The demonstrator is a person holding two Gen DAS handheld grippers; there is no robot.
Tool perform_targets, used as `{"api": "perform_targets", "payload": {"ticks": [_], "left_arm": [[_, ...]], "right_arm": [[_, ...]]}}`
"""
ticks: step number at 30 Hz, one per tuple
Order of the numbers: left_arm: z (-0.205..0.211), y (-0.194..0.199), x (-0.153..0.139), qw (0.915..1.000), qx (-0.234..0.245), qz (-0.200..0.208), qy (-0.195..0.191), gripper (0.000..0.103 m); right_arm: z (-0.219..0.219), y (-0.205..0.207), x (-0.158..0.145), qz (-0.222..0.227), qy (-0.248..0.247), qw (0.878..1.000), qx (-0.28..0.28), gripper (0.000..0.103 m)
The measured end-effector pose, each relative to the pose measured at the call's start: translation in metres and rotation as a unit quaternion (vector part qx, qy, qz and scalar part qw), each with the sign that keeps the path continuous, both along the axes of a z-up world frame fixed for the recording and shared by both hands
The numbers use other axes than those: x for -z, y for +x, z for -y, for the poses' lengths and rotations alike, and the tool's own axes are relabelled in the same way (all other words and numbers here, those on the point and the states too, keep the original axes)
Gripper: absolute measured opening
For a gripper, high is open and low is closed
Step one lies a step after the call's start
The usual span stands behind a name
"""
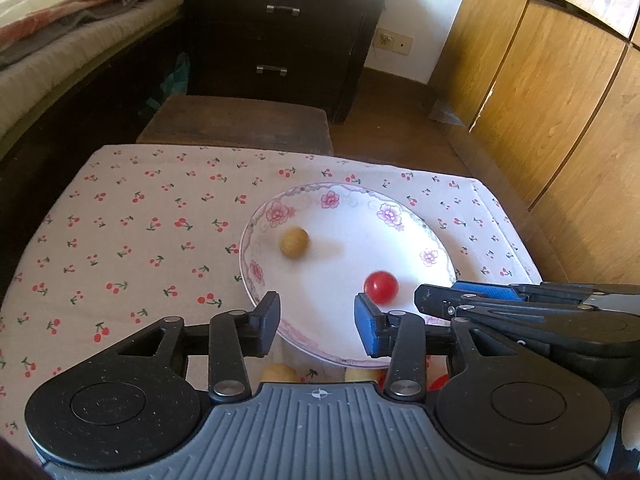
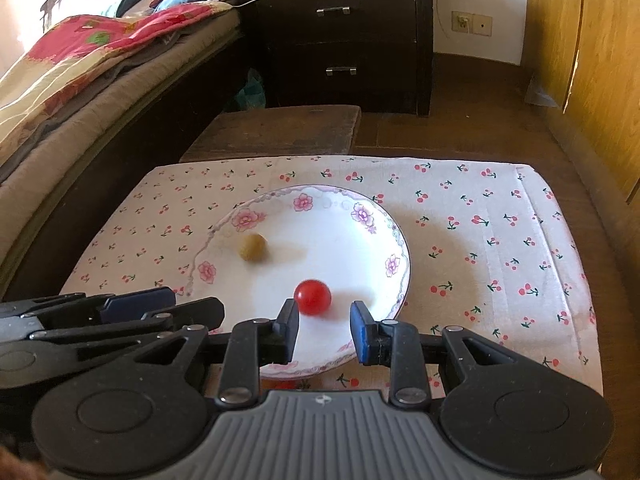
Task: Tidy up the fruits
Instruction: 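Withdraw both tools from the bowl back toward the remaining fruits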
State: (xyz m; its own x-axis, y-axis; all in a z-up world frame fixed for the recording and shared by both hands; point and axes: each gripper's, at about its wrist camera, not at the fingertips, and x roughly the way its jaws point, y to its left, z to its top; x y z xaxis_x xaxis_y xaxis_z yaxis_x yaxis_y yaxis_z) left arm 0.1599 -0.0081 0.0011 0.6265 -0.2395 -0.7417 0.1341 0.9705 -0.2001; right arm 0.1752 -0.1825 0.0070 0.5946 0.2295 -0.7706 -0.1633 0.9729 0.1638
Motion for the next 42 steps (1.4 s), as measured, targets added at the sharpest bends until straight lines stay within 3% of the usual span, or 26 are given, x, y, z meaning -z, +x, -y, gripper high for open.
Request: {"api": "perform_targets", "payload": {"ticks": [25, 42], "left_arm": [[-0.015, -0.048, -0.007, 1.0000, -0.001, 0.001, 0.008, 0.054], [-0.030, -0.066, 0.016, 0.9977, -0.032, -0.059, -0.010, 0.053]], "right_arm": [[0.009, -0.053, -0.001, -0.015, 0.002, 1.000, 0.007, 0.032], [0.024, -0.062, 0.002, -0.027, 0.010, 0.999, 0.020, 0.035]]}}
